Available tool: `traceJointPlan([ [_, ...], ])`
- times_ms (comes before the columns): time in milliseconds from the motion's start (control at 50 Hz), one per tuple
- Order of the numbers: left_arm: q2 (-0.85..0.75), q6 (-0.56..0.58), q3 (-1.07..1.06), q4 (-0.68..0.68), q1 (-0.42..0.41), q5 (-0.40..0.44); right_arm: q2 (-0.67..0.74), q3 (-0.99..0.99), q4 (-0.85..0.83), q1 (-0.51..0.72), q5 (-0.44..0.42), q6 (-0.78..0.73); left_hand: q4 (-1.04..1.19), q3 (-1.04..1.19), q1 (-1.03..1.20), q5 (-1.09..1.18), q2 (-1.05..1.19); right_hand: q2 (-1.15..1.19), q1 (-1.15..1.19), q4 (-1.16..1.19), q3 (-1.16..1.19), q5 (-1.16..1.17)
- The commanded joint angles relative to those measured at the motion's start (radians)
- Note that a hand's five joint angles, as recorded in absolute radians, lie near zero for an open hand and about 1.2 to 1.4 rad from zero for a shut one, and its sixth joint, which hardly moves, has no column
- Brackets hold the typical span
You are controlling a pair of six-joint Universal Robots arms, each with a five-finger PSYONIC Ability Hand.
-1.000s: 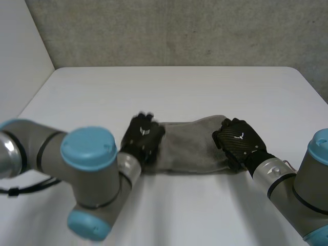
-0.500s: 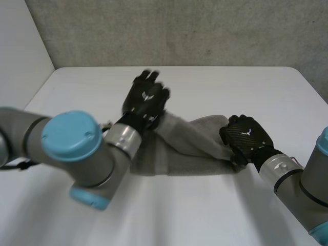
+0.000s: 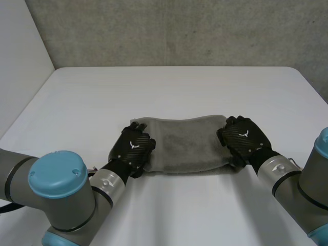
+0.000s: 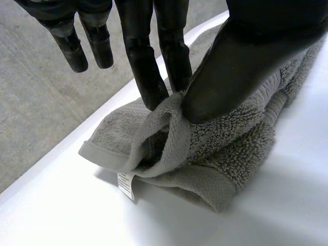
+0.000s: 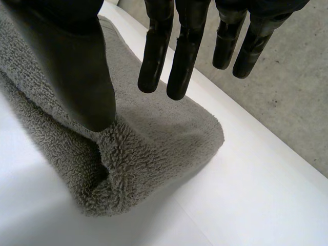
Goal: Fold the towel.
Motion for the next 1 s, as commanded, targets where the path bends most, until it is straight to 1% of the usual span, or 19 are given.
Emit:
traceJointPlan([
  [20, 0.018, 0.007, -0.006, -0.014, -0.007, -0.006, -0.007, 0.005, 0.012, -0.009, 0.001, 0.0, -0.054, -0.048, -0.424, -0.45, -0.449, -0.031, -0.019, -0.075, -0.045, -0.004],
  [40, 0.025, 0.007, -0.006, -0.027, -0.008, -0.015, -0.009, 0.008, 0.019, -0.013, 0.001, 0.0, -0.054, -0.048, -0.49, -0.516, -0.515, -0.04, -0.027, -0.075, -0.045, -0.012],
  [120, 0.05, 0.007, -0.006, -0.059, -0.008, -0.044, -0.009, 0.014, 0.033, -0.016, 0.004, 0.0, -0.054, -0.048, -0.534, -0.56, -0.56, -0.102, -0.089, -0.075, -0.045, -0.074],
  [200, 0.103, 0.004, -0.006, -0.088, -0.005, -0.083, -0.009, 0.023, 0.056, -0.023, 0.007, 0.002, -0.054, -0.048, -0.572, -0.598, -0.598, -0.298, -0.285, -0.075, -0.045, -0.271],
  [320, 0.166, -0.005, -0.008, -0.106, 0.008, -0.087, -0.027, 0.049, 0.059, -0.076, -0.005, 0.005, -0.054, -0.048, -0.578, -0.604, -0.604, -0.286, -0.274, -0.075, -0.045, -0.259],
  [420, 0.222, -0.013, -0.015, -0.139, 0.067, -0.081, -0.029, 0.071, 0.039, -0.09, -0.004, 0.011, -0.054, -0.048, -0.64, -0.666, -0.665, -0.263, -0.251, -0.075, -0.045, -0.236],
  [480, 0.228, -0.025, -0.017, -0.145, 0.077, -0.08, -0.024, 0.071, 0.025, -0.09, -0.004, 0.011, -0.054, -0.048, -0.652, -0.678, -0.677, -0.248, -0.236, -0.075, -0.045, -0.221],
  [520, 0.232, -0.075, -0.019, -0.163, 0.088, -0.075, -0.016, 0.071, -0.01, -0.087, -0.004, 0.014, -0.054, -0.048, -0.695, -0.722, -0.721, -0.172, -0.16, -0.075, -0.045, -0.145],
  [540, 0.232, -0.076, -0.019, -0.163, 0.088, -0.075, -0.016, 0.071, -0.01, -0.087, -0.004, 0.014, -0.054, -0.048, -0.696, -0.722, -0.721, -0.172, -0.16, -0.075, -0.045, -0.145],
  [580, 0.231, -0.143, -0.019, -0.182, 0.09, -0.069, -0.003, 0.066, -0.033, -0.086, -0.004, 0.019, -0.054, -0.048, -0.731, -0.757, -0.756, -0.111, -0.098, -0.075, -0.045, -0.083],
  [600, 0.231, -0.143, -0.019, -0.182, 0.09, -0.069, -0.003, 0.066, -0.033, -0.086, -0.004, 0.019, -0.054, -0.048, -0.731, -0.757, -0.756, -0.11, -0.098, -0.075, -0.045, -0.083],
  [640, 0.229, -0.178, -0.019, -0.191, 0.091, -0.061, 0.019, 0.061, -0.039, -0.086, -0.005, 0.022, -0.054, -0.048, -0.734, -0.76, -0.759, -0.084, -0.071, -0.075, -0.045, -0.057],
  [680, 0.225, -0.229, -0.019, -0.203, 0.094, -0.051, 0.074, 0.04, -0.042, -0.081, -0.004, 0.028, -0.054, -0.048, -0.737, -0.763, -0.762, -0.058, -0.045, -0.075, -0.045, -0.03],
  [760, 0.225, -0.246, -0.02, -0.209, 0.097, -0.043, 0.108, 0.023, -0.041, -0.086, -0.001, 0.028, -0.054, -0.048, -0.737, -0.763, -0.762, 0.007, 0.02, -0.075, -0.045, 0.034],
  [840, 0.225, -0.246, -0.02, -0.209, 0.102, -0.044, 0.12, 0.014, -0.039, -0.089, -0.001, 0.029, -0.054, -0.048, -0.737, -0.763, -0.762, 0.148, 0.16, -0.075, -0.045, 0.175],
  [920, 0.223, -0.246, -0.02, -0.209, 0.105, -0.043, 0.12, 0.014, -0.038, -0.092, -0.002, 0.032, -0.054, -0.048, -0.737, -0.763, -0.762, 0.189, 0.202, -0.075, -0.045, 0.216],
  [960, 0.223, -0.247, -0.02, -0.209, 0.108, -0.044, 0.12, 0.015, -0.033, -0.093, -0.002, 0.039, -0.054, -0.048, -0.737, -0.763, -0.762, 0.364, 0.377, -0.075, -0.045, 0.392],
  [980, 0.223, -0.247, -0.02, -0.209, 0.108, -0.044, 0.12, 0.015, -0.033, -0.093, -0.002, 0.039, -0.054, -0.048, -0.737, -0.763, -0.762, 0.365, 0.378, -0.075, -0.045, 0.393],
  [1000, 0.223, -0.249, -0.02, -0.209, 0.111, -0.044, 0.12, 0.014, -0.03, -0.098, -0.004, 0.04, -0.054, -0.048, -0.737, -0.763, -0.762, 0.508, 0.52, -0.075, -0.045, 0.535],
])
